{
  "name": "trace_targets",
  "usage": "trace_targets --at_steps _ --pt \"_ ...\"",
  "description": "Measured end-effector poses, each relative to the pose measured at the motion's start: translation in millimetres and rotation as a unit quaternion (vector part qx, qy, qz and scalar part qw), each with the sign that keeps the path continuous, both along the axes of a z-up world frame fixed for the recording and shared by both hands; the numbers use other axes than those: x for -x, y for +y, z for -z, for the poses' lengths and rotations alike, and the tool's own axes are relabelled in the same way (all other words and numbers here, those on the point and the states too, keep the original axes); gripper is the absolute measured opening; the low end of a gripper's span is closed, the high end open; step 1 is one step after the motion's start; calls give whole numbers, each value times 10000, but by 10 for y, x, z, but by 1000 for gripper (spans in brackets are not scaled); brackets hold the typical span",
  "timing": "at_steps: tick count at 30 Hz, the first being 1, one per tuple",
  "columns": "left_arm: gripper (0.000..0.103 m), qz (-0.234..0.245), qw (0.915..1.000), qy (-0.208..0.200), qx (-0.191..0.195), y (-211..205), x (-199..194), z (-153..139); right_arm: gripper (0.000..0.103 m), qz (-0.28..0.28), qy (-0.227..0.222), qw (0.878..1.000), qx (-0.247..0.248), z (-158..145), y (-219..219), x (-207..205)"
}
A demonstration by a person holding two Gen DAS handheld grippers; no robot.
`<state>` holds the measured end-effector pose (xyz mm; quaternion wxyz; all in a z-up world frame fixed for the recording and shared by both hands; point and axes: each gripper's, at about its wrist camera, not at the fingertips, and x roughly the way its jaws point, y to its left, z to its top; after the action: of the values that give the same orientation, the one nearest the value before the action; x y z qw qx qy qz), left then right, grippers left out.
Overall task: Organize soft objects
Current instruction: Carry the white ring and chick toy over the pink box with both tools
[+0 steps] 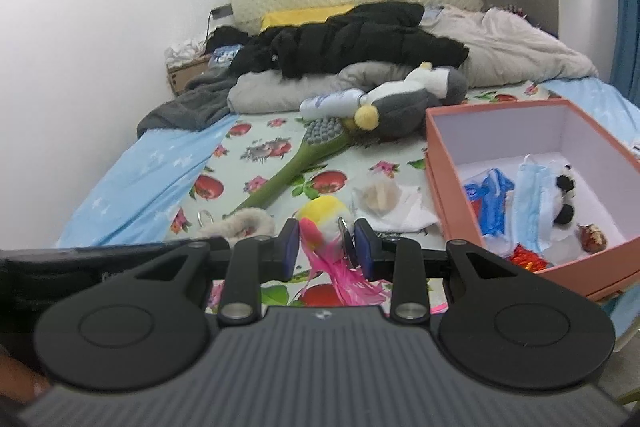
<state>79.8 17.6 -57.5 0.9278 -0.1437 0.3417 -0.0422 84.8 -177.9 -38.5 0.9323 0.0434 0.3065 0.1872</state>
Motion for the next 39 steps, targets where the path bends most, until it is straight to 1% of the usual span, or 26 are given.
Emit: trace_targets --at_steps 3,8,10,13,16,20,25,29,33,39 --pt "12 118 9999 -41 -75 -111 42 -54 34 81 -64 9999 -2 -62 -60 60" --pt "12 356 9993 -147 -7 -308 44 -146 34 294 -203 9994 28 -169 -225 139" --pt "12 493 9986 -171 46 -410 23 -181 34 389 -251 9989 63 -204 -331 172" --pt "12 801 9965 -220 19 -604 -10 -223 34 527 -303 9980 155 -242 -497 224" --pt "12 1066 9940 -247 -19 -789 -59 -246 34 646 -273 9973 218 -231 -658 271" --pt "12 1297 9912 -246 -60 -995 -185 -253 34 881 -140 9960 105 -163 -859 271" --pt "12 1458 9892 -128 19 -1168 -489 -210 34 1024 10 9947 58 -58 -988 100" --pt "12 1564 9877 -4 28 -1324 -812 -161 34 1155 167 9932 6 49 -1130 -168" --pt "12 1650 9862 97 14 -1502 -1177 -126 34 1260 273 9916 -79 56 -1275 -413" --pt "12 1777 9837 260 80 -1787 -1715 -12 34 1432 510 9884 17 184 -1532 -808"
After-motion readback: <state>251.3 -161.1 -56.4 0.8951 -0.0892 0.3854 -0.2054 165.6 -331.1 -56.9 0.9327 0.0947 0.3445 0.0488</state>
